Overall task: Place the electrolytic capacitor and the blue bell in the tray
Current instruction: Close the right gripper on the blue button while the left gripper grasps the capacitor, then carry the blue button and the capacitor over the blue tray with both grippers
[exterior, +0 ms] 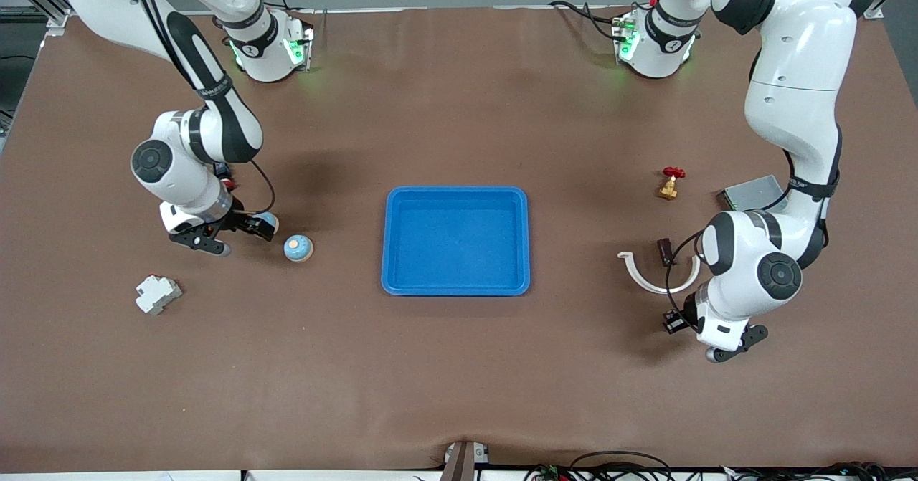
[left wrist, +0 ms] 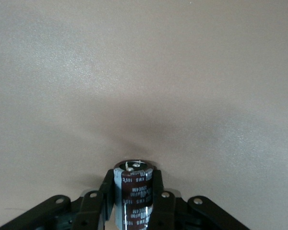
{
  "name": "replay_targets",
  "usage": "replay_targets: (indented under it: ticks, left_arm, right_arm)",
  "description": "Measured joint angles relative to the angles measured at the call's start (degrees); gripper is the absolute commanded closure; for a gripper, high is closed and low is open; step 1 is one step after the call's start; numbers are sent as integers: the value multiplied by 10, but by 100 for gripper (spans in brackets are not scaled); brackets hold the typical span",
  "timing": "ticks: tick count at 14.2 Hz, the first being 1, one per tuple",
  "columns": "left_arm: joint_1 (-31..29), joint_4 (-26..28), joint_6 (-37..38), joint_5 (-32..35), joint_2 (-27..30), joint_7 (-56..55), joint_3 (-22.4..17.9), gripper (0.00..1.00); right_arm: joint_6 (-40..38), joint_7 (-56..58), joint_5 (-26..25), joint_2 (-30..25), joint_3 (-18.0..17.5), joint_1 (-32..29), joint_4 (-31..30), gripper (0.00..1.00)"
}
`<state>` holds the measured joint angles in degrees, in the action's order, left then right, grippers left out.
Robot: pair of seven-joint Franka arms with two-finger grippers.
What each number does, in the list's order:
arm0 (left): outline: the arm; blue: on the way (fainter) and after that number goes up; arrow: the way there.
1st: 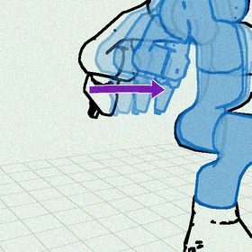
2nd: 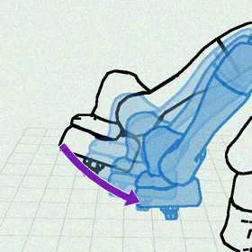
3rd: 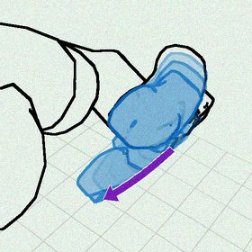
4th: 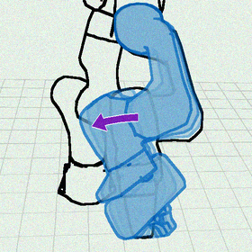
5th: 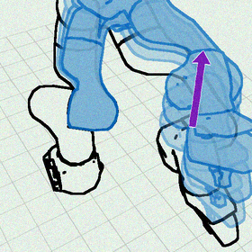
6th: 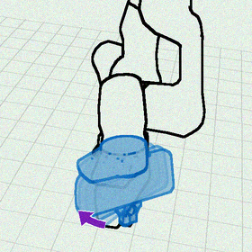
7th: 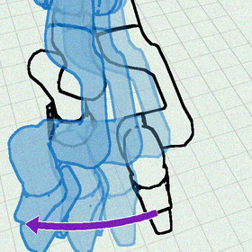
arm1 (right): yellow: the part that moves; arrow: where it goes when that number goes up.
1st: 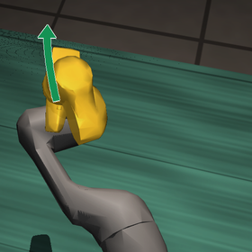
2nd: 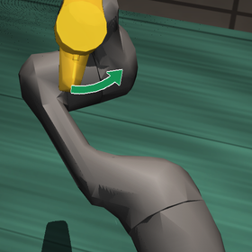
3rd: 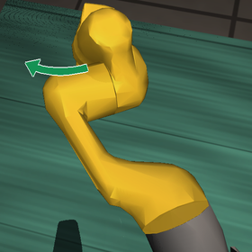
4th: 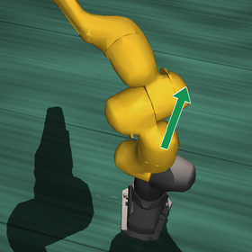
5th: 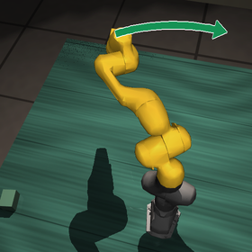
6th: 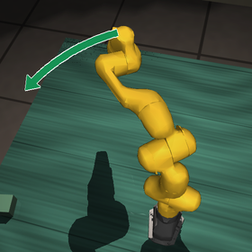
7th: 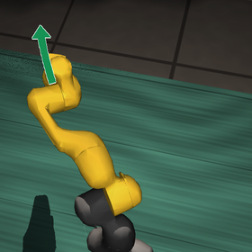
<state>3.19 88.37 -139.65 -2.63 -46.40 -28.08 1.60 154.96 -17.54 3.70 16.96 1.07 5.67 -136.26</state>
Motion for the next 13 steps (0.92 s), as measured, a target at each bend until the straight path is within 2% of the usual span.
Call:
replay_targets:
  ticks: [2,4,10,11,13]
  left_arm:
    - [0,-1,2,0,0,0,0,100]
    - [-2,-8,36,0,8,0,0,100]
    - [-5,-72,298,0,103,0,2,100]
    - [-4,-73,333,-3,119,0,4,100]
    - [0,-73,386,-31,144,-16,16,100]
  right_arm:
    - [30,0,0,0,0,3,-20,0]
    - [54,0,0,0,0,6,-39,0]
    - [69,0,0,0,0,8,-46,0]
    - [70,0,0,0,0,8,-46,20]
    - [75,0,0,0,0,8,-47,75]
